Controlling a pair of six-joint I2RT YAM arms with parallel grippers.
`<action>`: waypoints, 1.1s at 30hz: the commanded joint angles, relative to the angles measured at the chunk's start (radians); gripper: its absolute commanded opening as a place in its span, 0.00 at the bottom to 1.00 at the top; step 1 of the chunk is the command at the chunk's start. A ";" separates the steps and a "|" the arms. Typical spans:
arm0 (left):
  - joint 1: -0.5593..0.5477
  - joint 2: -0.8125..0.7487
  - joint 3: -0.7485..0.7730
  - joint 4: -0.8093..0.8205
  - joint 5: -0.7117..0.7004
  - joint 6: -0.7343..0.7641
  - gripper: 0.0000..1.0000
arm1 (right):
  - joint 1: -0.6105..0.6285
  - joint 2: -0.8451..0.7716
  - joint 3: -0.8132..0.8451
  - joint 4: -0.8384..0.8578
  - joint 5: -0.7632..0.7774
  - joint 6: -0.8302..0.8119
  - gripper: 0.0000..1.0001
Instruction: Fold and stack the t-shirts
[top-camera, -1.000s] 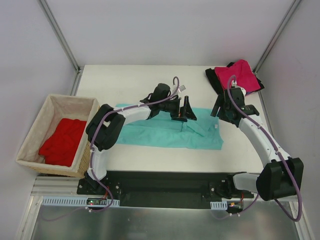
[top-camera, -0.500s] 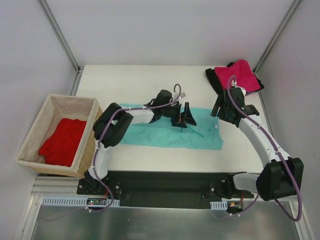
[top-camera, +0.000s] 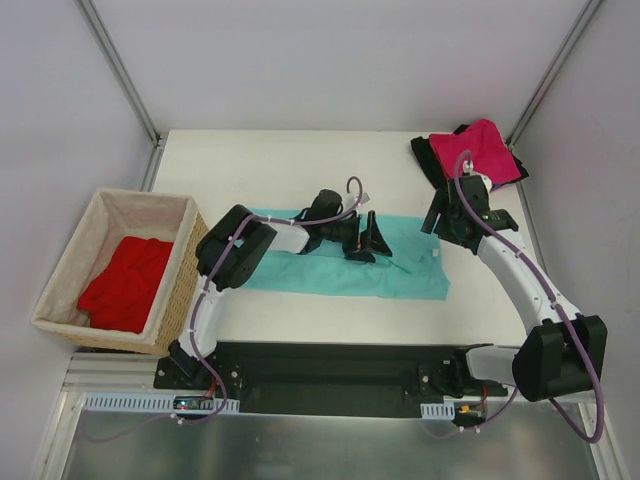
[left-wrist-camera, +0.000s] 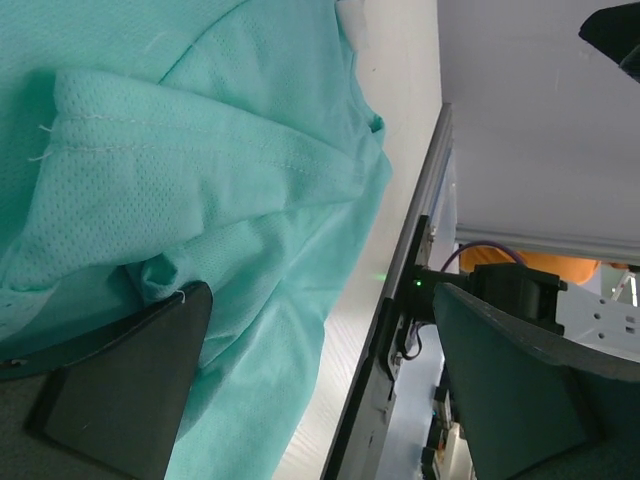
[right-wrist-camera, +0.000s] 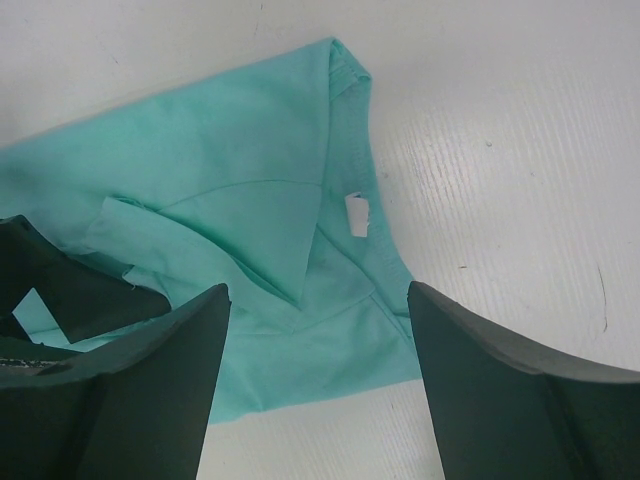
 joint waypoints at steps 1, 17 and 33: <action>-0.008 0.083 -0.026 0.034 -0.008 -0.002 0.96 | 0.003 -0.015 -0.007 0.008 0.010 -0.009 0.76; -0.008 -0.202 0.021 -0.235 -0.045 0.120 0.96 | 0.055 0.108 0.007 0.060 -0.024 -0.008 0.76; 0.141 -0.365 -0.012 -0.515 -0.132 0.220 0.97 | 0.202 0.405 0.138 0.121 -0.001 -0.032 0.73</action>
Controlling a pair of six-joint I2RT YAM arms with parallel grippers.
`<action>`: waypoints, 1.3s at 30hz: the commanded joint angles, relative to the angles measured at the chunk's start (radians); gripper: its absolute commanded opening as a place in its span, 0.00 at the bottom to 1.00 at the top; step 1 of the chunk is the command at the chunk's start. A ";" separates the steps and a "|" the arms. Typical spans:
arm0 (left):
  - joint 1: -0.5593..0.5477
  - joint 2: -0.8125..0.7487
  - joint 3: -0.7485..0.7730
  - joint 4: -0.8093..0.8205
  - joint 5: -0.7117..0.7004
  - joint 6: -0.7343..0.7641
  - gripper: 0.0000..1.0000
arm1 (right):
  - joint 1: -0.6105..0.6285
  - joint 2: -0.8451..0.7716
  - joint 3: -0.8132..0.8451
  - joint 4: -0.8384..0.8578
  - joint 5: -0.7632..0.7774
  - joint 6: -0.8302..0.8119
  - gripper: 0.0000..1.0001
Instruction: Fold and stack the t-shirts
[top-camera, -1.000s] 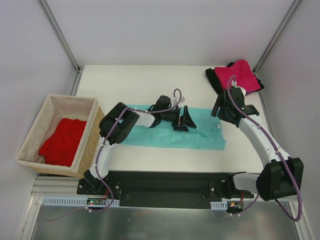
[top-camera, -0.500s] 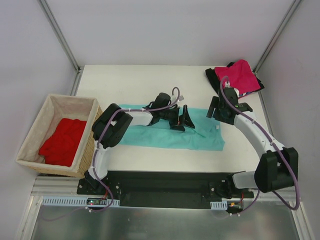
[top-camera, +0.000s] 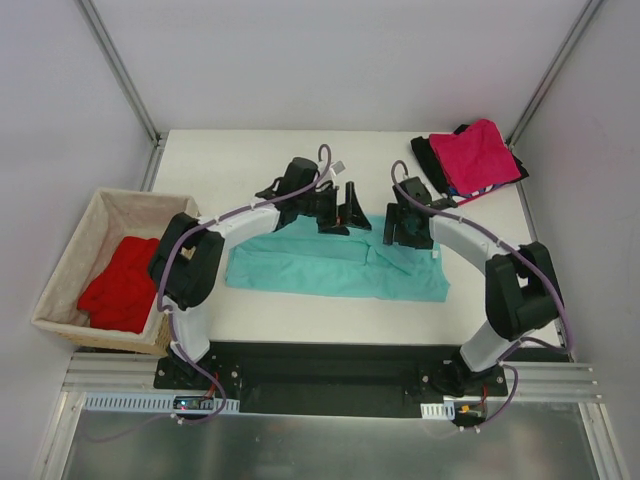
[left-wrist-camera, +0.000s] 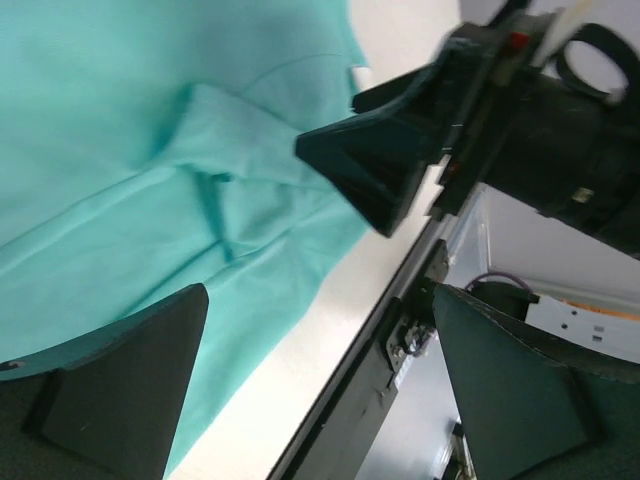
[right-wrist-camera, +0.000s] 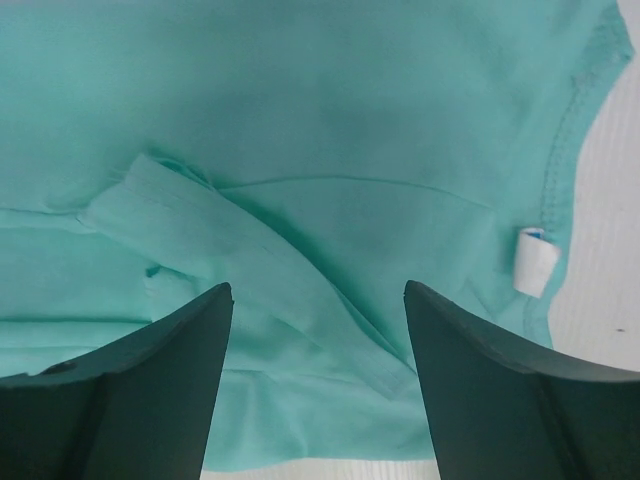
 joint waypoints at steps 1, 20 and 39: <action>0.046 -0.045 -0.063 -0.067 -0.034 0.043 0.97 | 0.012 0.058 0.096 0.031 0.024 -0.025 0.73; 0.064 0.002 0.024 -0.280 -0.281 0.116 0.96 | 0.009 0.251 0.294 0.012 0.036 -0.063 0.73; 0.100 0.140 0.162 -0.471 -0.514 0.164 0.95 | 0.004 0.261 0.317 0.012 0.033 -0.079 0.73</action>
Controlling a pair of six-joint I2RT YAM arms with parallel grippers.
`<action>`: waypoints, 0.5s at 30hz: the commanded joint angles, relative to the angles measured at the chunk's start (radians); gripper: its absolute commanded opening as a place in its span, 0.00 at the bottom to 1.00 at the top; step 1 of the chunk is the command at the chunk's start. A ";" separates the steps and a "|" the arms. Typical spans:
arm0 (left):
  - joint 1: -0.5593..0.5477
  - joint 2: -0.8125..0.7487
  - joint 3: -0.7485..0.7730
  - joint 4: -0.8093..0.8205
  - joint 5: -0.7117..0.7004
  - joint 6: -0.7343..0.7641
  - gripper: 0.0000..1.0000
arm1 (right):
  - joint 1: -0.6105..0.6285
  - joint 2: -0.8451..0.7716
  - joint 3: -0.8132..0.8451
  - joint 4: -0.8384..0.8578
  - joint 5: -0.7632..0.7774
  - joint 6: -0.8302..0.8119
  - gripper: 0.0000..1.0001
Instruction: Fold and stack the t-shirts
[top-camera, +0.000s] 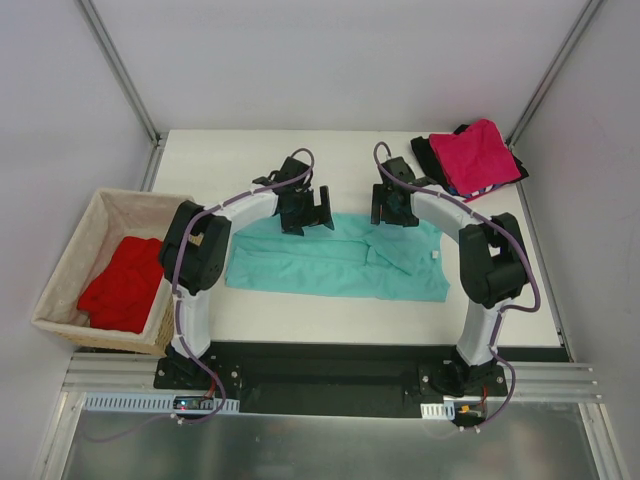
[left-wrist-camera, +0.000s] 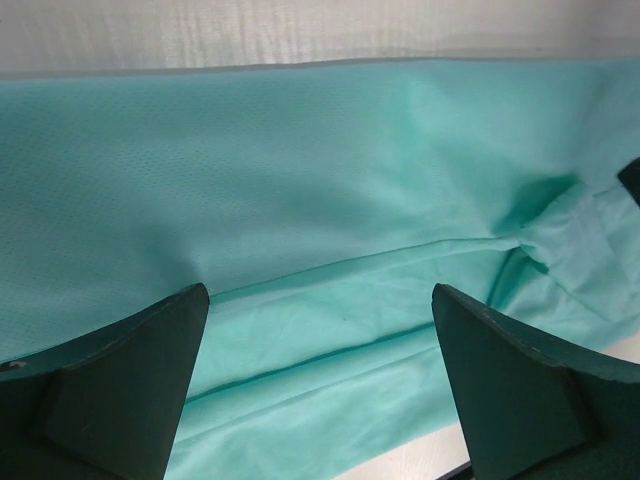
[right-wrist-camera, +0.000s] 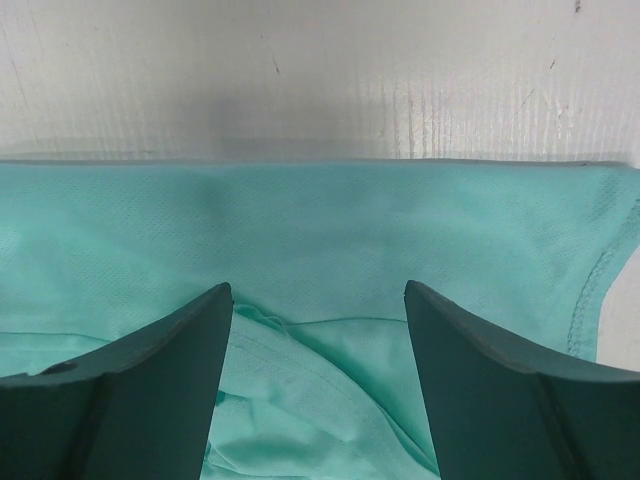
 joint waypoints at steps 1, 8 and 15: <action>-0.002 0.031 0.030 -0.050 -0.059 0.027 0.95 | -0.006 -0.008 0.033 -0.006 0.014 -0.015 0.73; -0.002 0.068 0.029 -0.050 -0.050 0.022 0.95 | -0.006 -0.010 0.029 -0.012 0.011 -0.018 0.74; -0.002 0.067 0.030 -0.049 -0.047 0.021 0.95 | -0.001 0.015 0.033 -0.011 0.004 -0.010 0.74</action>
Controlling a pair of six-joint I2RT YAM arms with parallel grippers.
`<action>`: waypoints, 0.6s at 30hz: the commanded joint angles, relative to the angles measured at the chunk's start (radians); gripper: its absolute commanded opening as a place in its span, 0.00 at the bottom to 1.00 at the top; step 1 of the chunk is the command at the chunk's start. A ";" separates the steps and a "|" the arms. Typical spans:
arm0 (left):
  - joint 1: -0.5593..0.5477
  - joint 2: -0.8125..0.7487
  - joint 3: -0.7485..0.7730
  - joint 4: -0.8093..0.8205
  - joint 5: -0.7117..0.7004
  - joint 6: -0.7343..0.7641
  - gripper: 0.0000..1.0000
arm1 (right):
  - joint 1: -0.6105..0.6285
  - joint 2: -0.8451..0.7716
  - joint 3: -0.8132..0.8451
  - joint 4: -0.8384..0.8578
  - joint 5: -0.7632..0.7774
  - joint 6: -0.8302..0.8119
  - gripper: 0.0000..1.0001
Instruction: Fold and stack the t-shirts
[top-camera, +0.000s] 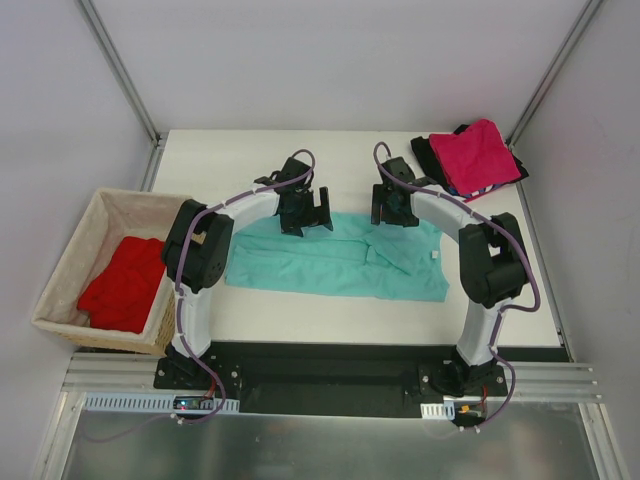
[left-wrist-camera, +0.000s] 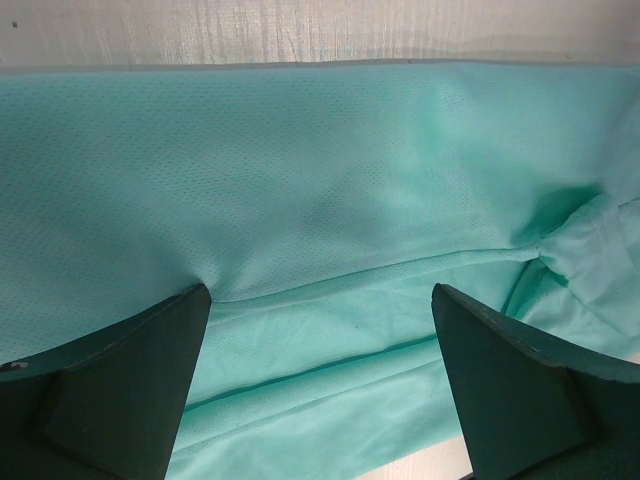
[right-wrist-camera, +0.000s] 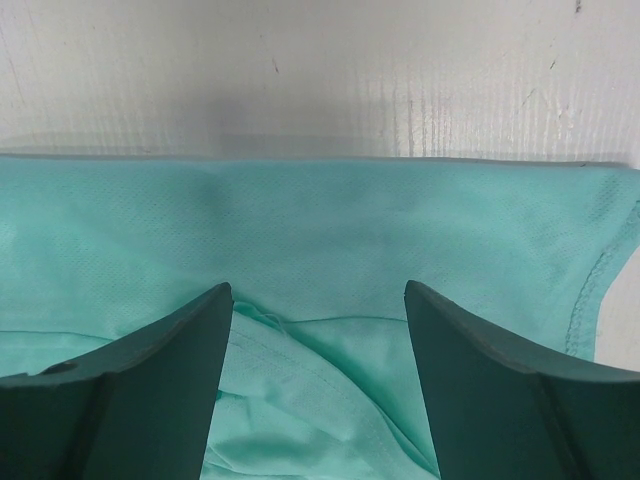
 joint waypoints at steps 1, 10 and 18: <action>-0.002 0.027 0.015 -0.030 -0.015 0.014 0.95 | 0.001 0.016 0.033 -0.011 0.004 -0.008 0.73; -0.003 0.020 0.009 -0.030 -0.014 0.014 0.95 | 0.010 0.072 0.064 -0.021 0.001 -0.018 0.74; -0.002 0.017 0.012 -0.030 -0.012 0.014 0.95 | 0.020 0.068 0.065 -0.033 0.006 -0.020 0.74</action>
